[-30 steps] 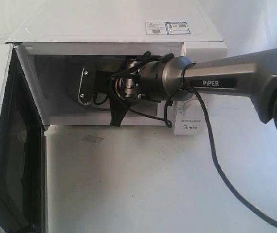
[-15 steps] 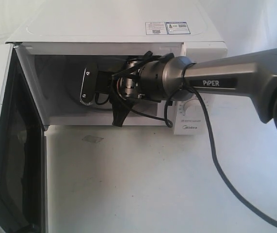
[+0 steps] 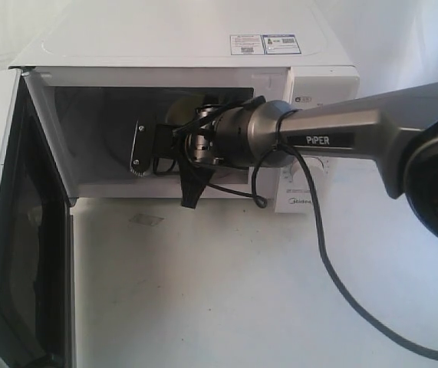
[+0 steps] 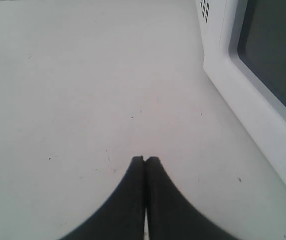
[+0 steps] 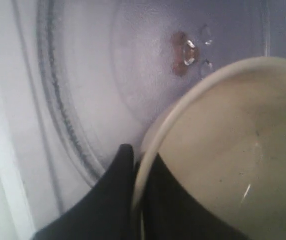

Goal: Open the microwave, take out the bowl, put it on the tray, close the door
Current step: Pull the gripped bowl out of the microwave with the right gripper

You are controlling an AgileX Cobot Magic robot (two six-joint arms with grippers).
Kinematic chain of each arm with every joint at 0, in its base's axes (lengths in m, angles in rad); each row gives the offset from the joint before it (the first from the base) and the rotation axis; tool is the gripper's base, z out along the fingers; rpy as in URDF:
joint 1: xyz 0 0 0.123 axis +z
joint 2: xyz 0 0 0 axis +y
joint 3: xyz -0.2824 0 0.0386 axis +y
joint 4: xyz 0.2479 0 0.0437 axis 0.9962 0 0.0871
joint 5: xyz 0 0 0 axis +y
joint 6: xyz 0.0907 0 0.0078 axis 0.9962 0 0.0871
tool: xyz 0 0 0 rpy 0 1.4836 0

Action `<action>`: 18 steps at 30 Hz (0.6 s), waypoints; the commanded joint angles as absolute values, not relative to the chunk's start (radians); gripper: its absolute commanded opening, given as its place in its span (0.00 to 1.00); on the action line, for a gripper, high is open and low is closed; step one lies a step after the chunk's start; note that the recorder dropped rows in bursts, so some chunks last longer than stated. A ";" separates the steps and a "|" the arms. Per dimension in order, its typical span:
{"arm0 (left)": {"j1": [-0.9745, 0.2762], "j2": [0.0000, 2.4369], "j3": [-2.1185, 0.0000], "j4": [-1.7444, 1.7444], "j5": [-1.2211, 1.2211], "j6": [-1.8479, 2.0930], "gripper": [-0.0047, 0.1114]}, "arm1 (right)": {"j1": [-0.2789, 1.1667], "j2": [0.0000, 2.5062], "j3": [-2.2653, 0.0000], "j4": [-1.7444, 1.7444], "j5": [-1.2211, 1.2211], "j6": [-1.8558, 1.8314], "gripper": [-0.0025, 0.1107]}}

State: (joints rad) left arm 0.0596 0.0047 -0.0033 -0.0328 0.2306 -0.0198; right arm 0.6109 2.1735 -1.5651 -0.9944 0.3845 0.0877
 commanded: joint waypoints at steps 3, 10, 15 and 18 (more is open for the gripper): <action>0.056 0.000 0.000 -0.037 0.232 -0.021 0.04 | 0.618 2.156 -1.585 -1.003 0.408 0.092 0.02; 0.056 0.000 0.000 -0.037 0.232 -0.021 0.04 | 0.700 2.142 -1.585 -0.935 0.511 0.092 0.02; 0.056 0.000 0.000 -0.037 0.232 -0.021 0.04 | 0.809 2.142 -1.585 -0.850 0.605 0.092 0.02; 0.056 0.000 0.000 -0.037 0.232 -0.021 0.04 | 0.850 2.102 -1.582 -0.786 0.686 0.143 0.02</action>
